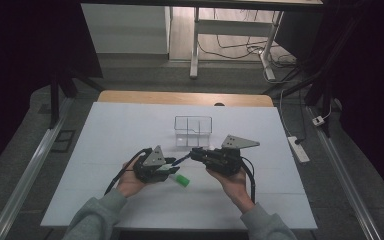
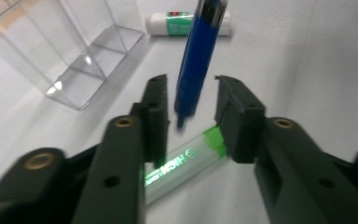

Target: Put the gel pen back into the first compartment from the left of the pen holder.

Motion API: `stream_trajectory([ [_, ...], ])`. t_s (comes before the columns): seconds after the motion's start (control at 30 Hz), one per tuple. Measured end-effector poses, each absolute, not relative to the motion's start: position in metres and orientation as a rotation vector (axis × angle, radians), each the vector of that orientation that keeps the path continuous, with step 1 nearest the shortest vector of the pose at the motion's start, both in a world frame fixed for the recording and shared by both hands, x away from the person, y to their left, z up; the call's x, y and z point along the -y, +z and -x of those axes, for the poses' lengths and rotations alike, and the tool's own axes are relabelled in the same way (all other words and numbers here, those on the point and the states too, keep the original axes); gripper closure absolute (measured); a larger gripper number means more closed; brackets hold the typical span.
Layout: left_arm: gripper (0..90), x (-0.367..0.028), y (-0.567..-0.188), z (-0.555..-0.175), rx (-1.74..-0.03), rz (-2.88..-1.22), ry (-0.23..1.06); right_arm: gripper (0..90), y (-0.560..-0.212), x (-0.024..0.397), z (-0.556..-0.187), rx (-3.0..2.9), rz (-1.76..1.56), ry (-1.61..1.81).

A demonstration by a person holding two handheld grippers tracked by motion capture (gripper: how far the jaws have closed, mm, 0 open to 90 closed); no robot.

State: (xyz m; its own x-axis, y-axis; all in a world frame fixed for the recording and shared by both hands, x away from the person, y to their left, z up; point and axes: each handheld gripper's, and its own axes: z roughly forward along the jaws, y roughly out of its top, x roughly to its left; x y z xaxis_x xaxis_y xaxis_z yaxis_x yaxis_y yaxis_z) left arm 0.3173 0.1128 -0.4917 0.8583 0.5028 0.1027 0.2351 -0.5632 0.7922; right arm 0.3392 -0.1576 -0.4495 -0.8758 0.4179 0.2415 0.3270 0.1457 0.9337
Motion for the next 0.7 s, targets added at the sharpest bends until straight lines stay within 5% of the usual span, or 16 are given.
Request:
stream_trajectory([
  [0.7, 44.0, -0.157, -0.494, -0.305, -0.765, -2.105, 0.368, 79.0, -0.444, 0.177, -0.347, -2.236, -0.802, 1.793],
])
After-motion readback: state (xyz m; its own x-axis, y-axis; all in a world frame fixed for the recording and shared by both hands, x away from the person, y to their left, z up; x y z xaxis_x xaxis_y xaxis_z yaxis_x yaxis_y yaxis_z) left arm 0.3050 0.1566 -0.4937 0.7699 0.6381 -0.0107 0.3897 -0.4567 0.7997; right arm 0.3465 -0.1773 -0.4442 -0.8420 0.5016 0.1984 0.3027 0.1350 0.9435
